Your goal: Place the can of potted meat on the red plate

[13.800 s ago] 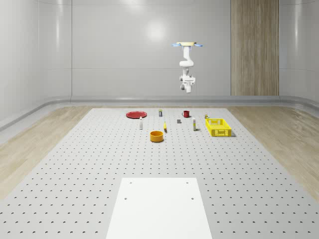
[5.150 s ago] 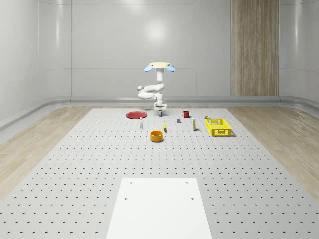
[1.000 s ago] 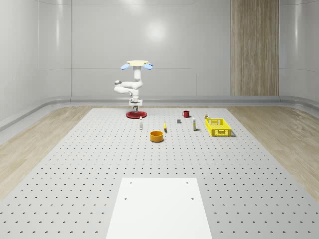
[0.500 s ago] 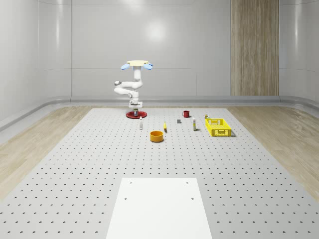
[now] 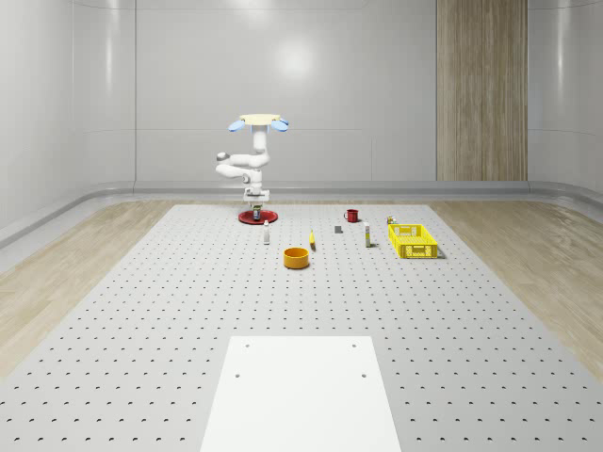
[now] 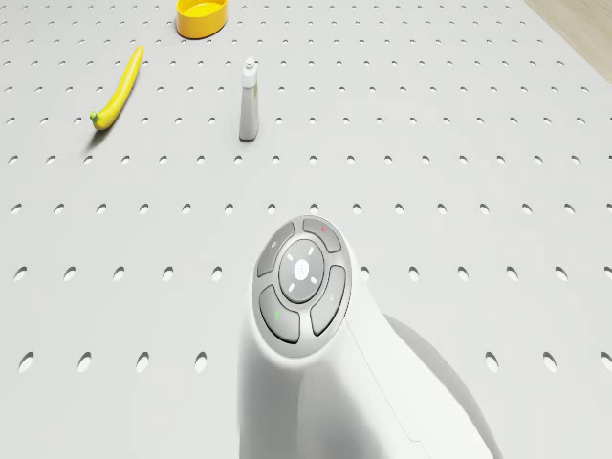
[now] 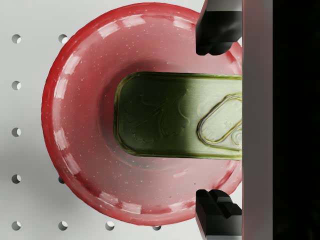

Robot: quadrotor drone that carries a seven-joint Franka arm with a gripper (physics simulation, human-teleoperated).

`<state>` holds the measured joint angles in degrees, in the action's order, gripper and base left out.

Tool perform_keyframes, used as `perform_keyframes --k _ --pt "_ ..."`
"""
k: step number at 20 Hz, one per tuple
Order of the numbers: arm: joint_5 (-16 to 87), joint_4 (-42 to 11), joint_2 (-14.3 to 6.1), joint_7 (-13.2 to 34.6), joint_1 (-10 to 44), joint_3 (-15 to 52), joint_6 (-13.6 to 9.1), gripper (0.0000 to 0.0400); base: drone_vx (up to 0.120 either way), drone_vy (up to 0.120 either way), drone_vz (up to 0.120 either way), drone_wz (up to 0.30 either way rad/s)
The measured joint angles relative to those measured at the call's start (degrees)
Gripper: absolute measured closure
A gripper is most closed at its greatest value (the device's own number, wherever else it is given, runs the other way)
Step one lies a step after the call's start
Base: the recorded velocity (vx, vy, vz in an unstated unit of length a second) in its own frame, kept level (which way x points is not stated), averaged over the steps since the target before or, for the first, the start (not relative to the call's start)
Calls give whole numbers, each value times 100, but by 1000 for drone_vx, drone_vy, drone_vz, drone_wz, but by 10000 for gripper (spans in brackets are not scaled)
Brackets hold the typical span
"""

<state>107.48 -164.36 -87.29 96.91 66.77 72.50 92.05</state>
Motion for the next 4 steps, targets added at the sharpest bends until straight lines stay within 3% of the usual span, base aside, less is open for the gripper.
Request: perform_keyframes --k 4 --pt "-87 -22 2 1 -11 91 -31 1 0 0 0 0"
